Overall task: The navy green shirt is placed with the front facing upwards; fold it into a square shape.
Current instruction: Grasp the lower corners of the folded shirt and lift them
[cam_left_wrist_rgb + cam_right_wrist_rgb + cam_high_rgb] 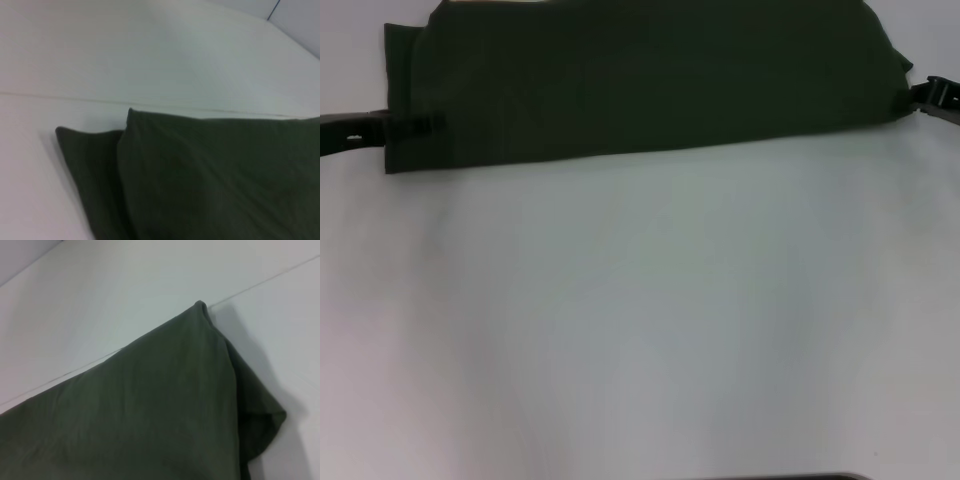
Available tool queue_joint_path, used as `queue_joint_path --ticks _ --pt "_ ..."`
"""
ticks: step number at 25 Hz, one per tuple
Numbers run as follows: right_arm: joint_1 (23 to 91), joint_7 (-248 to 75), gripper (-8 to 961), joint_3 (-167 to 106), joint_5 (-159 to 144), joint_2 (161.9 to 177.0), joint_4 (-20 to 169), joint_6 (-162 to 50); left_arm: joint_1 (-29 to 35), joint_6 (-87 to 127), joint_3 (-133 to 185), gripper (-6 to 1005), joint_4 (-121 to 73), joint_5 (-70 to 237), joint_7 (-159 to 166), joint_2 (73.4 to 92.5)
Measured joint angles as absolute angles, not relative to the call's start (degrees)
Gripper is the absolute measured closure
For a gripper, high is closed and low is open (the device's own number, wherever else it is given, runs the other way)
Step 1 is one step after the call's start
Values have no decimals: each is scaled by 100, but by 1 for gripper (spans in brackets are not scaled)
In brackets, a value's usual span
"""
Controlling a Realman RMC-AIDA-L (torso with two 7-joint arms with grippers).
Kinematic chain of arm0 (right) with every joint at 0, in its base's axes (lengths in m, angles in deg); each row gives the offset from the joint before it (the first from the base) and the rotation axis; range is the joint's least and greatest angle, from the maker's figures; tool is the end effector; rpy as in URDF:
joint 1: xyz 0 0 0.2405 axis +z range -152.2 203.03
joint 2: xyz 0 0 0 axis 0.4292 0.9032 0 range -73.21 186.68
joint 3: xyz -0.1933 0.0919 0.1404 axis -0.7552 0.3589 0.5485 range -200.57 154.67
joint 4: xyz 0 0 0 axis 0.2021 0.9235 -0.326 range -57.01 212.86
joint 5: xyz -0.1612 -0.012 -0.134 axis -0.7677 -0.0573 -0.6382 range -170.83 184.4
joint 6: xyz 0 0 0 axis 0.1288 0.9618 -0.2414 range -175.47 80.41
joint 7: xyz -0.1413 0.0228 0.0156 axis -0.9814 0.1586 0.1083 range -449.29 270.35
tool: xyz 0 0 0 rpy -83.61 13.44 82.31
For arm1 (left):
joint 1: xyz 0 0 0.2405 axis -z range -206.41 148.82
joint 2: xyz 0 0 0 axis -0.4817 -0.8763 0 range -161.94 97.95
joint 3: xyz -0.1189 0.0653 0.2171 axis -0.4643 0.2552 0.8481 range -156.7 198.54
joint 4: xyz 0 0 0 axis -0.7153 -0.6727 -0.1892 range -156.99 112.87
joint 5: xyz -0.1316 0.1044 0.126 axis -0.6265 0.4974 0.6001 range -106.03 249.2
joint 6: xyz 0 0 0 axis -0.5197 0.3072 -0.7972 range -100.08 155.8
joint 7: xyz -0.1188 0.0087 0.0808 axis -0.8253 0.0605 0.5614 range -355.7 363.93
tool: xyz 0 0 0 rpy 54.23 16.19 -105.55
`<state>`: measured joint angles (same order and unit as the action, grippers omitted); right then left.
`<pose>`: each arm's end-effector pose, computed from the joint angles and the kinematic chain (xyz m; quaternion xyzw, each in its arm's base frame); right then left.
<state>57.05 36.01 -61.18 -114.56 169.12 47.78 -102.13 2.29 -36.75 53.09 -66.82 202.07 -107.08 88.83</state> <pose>0.3573 0.3814 0.0460 -0.6956 0.6155 0.1837 0.3219 -0.3203 0.3724 0.0303 -0.8084 -0.4786 -0.1484 0.3089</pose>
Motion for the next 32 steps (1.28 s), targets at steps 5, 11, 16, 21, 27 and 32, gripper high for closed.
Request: queue_joint_path --ticks 5,11,16,21,27,32 --pt "5706 3584 942 -6117 -11444 16895 4778 -10214 254 -3662 5269 88 -6688 20497 -10893 8862" --pt "5705 3551 941 -6108 -11433 16895 4778 -10213 287 -3515 5271 89 -6671 20694 -11052 8845" --pt "5706 3543 941 -6109 -11432 16896 4778 -10213 349 -3495 5285 89 -6647 20890 -11184 8828" --pt "5706 3541 941 -6109 -11426 16896 4778 -10212 403 -3518 5329 90 -6623 20955 -11247 8824" --pt "5706 3541 941 -6110 -11424 16896 4778 -10211 454 -3505 5406 91 -6548 21017 -11249 8817" --pt "5706 3541 941 -6110 -11424 16896 4778 -10211 494 -3466 5404 91 -6512 21078 -11259 8812"
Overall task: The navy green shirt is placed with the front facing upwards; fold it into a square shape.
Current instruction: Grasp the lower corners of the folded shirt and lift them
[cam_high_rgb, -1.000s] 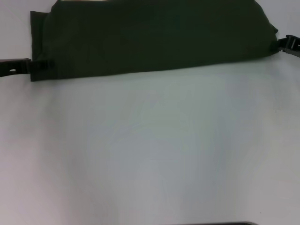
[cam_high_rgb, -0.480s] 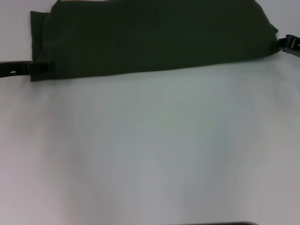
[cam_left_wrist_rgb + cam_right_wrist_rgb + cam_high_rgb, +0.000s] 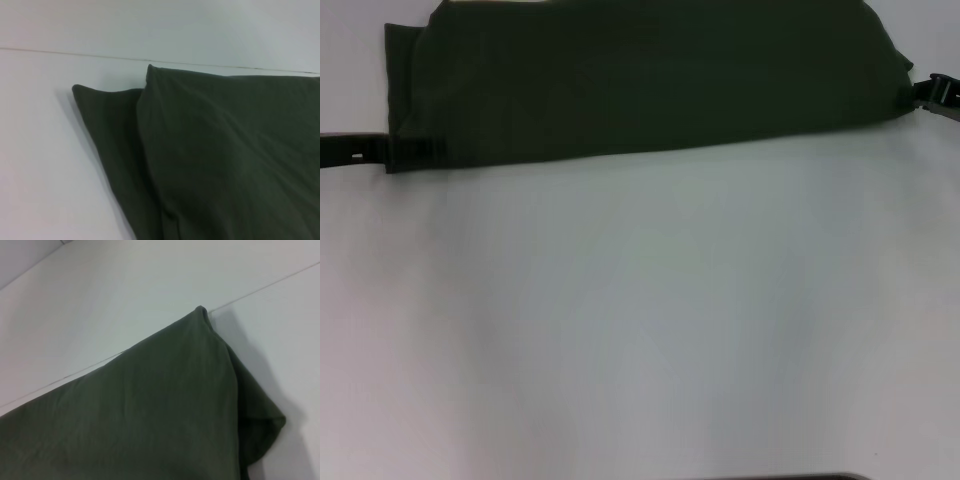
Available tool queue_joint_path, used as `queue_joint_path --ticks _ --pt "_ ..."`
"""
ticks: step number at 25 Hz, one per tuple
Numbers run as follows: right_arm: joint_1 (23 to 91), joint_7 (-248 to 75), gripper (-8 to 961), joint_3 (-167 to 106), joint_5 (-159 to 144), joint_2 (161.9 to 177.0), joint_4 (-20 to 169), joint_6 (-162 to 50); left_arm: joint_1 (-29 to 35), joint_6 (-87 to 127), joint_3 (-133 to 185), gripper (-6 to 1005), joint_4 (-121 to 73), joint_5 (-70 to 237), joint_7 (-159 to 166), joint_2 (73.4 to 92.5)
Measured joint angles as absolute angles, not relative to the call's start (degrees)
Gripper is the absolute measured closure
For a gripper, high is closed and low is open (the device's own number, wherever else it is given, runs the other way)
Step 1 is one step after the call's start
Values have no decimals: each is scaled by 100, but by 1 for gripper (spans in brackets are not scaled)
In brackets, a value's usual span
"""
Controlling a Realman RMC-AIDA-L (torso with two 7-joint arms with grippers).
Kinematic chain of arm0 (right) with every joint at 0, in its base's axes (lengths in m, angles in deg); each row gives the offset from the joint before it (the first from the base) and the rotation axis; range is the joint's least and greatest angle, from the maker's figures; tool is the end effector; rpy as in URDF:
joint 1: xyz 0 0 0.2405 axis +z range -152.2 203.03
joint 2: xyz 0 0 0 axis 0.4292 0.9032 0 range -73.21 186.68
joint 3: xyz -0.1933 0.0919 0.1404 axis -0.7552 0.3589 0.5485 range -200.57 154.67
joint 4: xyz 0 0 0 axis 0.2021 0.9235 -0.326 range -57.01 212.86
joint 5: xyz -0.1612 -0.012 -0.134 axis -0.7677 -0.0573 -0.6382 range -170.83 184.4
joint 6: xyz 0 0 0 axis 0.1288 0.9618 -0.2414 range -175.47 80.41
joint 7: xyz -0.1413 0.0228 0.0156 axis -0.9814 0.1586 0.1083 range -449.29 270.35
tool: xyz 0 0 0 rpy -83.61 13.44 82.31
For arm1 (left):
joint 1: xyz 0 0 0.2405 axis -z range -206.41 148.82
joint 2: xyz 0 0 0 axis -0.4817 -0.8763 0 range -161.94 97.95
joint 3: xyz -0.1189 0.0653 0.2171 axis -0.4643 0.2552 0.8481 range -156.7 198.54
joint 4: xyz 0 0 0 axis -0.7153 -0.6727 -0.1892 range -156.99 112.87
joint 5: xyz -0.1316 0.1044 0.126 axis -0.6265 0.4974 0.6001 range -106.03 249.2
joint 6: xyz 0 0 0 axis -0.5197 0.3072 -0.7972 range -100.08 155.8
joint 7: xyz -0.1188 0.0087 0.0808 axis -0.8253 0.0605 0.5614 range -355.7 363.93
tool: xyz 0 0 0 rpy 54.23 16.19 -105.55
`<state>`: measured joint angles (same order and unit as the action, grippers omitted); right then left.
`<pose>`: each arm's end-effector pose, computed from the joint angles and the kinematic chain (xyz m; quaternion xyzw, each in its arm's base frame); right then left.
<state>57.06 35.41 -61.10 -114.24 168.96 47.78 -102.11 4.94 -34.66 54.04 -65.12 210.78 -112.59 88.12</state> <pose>0.3573 0.3822 0.0479 -0.6975 0.6117 0.1848 0.3244 -0.3246 0.3782 0.0237 -0.8084 -0.4968 -0.0862 0.3038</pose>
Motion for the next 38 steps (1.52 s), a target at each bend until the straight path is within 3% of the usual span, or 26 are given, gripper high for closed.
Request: queue_joint_path --ticks 38 --pt "5683 3542 942 -6074 -11399 16906 4778 -10272 704 -3873 5406 95 -6548 21277 -11278 8772"
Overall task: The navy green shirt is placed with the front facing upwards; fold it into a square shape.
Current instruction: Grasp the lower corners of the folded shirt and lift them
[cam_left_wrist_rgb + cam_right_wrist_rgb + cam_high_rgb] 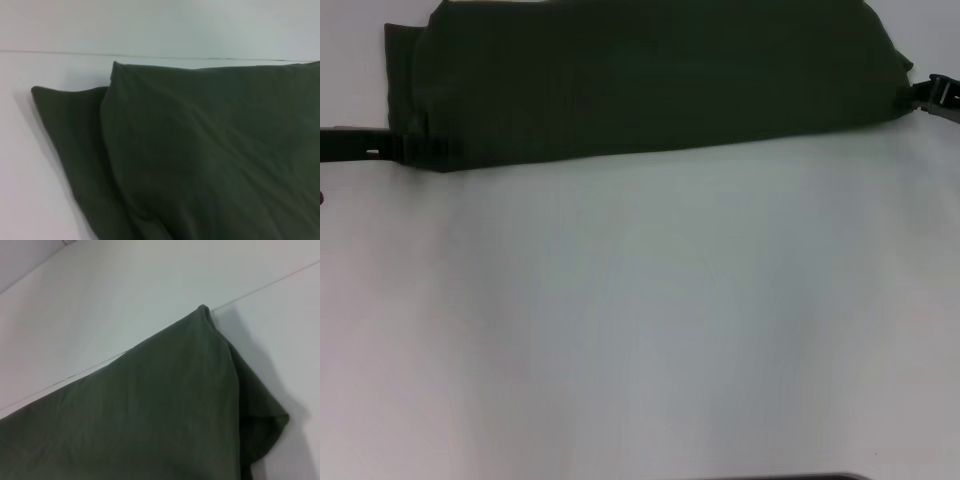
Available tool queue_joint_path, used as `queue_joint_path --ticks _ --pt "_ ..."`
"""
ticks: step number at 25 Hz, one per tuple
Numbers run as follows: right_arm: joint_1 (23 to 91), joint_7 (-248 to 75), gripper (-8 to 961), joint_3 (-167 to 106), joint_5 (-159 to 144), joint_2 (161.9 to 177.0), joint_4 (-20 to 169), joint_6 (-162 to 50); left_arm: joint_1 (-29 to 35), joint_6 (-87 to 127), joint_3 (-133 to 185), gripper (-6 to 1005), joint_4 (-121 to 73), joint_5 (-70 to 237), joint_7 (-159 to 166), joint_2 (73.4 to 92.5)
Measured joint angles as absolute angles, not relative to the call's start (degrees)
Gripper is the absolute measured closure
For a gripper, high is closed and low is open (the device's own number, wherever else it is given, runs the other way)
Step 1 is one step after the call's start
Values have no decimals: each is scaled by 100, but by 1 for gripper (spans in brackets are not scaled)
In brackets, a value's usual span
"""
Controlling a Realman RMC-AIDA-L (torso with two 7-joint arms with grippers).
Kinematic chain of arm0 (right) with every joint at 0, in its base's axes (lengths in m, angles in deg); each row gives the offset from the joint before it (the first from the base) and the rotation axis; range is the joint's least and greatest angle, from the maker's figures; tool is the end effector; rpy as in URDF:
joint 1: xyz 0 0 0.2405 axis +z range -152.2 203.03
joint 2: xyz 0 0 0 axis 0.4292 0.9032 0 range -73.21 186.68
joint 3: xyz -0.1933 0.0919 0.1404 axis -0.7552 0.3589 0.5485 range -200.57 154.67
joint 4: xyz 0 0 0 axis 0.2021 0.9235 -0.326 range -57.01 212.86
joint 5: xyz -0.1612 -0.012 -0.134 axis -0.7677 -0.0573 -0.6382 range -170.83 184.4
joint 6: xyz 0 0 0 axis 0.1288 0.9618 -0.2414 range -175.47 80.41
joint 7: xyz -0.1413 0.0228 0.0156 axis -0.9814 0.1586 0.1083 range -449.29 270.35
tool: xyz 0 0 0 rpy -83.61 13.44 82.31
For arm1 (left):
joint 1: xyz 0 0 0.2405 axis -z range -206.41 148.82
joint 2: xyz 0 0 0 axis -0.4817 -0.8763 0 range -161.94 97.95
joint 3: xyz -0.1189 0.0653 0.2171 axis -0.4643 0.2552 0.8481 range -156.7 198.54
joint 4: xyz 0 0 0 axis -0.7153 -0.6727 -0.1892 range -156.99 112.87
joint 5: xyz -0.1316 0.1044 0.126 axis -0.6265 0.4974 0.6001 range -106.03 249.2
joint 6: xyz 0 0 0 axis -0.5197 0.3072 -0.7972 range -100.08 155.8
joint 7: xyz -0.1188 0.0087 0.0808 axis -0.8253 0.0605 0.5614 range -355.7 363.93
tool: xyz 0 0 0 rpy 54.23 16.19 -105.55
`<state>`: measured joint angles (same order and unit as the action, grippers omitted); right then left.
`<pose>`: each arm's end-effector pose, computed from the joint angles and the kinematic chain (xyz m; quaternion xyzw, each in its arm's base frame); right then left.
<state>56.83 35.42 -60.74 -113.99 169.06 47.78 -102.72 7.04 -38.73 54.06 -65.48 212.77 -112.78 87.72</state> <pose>0.3575 0.3803 0.0472 -0.6956 0.6147 0.1892 0.3201 -0.3098 0.3825 0.0222 -0.8297 -0.4807 -0.0759 0.2734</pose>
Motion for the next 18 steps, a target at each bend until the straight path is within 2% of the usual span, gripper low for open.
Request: queue_joint_path --ticks 18 --pt "5662 3542 941 -6066 -11398 16913 4778 -10282 689 -3964 5405 97 -6601 21543 -11234 8748"
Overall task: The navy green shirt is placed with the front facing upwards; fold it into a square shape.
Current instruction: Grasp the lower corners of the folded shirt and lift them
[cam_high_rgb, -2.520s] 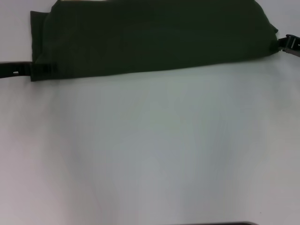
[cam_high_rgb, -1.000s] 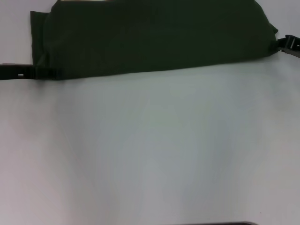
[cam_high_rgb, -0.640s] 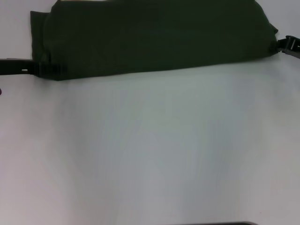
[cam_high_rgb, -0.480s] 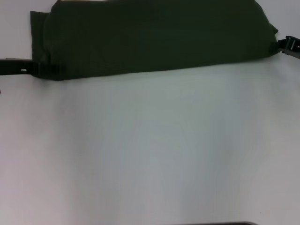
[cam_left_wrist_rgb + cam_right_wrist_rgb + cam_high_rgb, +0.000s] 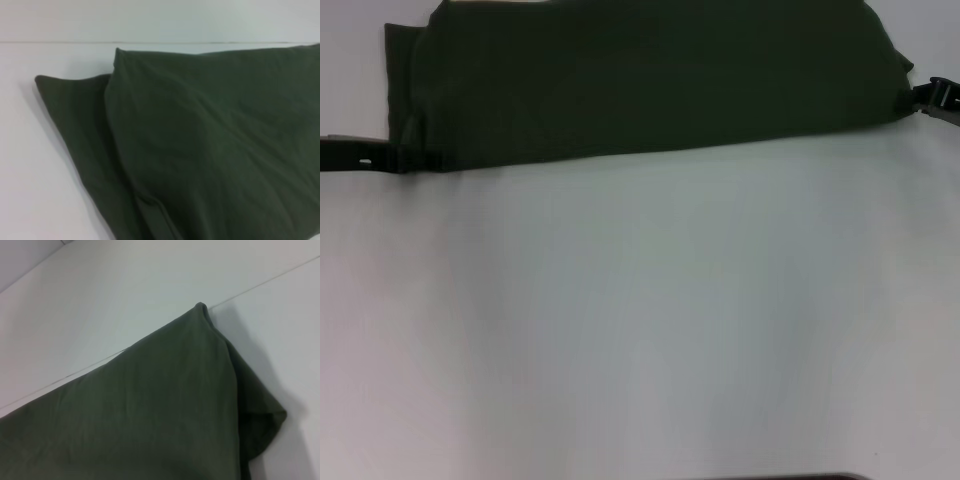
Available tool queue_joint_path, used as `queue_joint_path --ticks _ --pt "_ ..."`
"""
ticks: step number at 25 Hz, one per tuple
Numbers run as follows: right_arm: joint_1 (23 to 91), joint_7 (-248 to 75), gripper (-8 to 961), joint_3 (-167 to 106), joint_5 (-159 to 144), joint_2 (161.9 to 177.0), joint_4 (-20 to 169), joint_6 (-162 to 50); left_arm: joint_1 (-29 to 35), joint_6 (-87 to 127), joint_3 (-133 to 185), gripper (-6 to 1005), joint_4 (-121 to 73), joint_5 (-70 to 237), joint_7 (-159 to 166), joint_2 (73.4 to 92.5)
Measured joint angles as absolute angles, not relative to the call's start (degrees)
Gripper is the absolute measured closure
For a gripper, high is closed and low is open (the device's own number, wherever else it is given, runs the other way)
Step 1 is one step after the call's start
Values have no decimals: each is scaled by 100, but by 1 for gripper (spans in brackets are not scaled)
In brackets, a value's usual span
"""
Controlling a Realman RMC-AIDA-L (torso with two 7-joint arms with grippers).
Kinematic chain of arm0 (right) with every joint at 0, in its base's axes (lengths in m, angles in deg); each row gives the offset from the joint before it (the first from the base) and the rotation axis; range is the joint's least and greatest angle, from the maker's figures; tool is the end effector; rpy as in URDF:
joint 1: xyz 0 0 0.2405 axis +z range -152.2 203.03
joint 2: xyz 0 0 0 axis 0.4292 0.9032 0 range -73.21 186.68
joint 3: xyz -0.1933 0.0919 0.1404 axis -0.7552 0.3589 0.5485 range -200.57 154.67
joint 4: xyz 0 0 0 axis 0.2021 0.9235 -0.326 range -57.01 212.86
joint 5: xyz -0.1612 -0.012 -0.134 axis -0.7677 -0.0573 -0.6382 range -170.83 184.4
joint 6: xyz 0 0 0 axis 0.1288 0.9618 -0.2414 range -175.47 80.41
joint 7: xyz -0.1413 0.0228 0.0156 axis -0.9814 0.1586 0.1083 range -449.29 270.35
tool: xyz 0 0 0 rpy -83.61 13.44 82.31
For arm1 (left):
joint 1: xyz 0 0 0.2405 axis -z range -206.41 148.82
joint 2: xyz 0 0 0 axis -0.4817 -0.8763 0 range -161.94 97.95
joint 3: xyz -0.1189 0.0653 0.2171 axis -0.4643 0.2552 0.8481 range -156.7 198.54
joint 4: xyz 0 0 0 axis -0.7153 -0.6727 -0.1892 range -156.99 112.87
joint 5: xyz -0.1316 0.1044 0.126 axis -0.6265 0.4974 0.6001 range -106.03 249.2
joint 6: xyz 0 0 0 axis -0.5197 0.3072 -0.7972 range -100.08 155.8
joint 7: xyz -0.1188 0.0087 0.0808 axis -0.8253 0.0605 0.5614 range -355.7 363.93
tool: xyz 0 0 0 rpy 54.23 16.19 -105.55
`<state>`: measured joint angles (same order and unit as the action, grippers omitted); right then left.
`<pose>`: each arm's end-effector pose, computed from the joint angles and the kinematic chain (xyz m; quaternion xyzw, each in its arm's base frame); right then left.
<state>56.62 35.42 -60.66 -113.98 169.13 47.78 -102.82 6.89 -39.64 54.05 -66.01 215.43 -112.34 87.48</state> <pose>0.3585 0.3788 0.0466 -0.6944 0.6164 0.1894 0.3193 -0.3149 0.3787 0.0244 -0.8360 -0.4742 -0.0514 0.2712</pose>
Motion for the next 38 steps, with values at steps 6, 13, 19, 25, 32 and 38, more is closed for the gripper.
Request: queue_joint_path --ticks 6,13,19,25,32,38 --pt "5662 3542 941 -6065 -11398 16906 4778 -10290 713 -4008 5405 97 -6601 21623 -11244 8736" --pt "5662 3542 941 -6057 -11398 16904 4778 -10291 732 -3954 5405 98 -6602 21636 -11236 8737" --pt "5662 3542 941 -6056 -11398 16905 4778 -10290 733 -3893 5405 99 -6609 21636 -11245 8745" --pt "5662 3542 942 -6041 -11398 16912 4778 -10289 733 -3862 5405 339 -6610 21635 -11248 8742" --pt "5664 3542 942 -6023 -11398 16914 4778 -10289 717 -3797 5406 532 -6609 21638 -11249 8745" --pt "5681 3536 942 -6021 -11398 16914 4778 -10289 724 -3727 5406 530 -6609 21676 -11256 8745"
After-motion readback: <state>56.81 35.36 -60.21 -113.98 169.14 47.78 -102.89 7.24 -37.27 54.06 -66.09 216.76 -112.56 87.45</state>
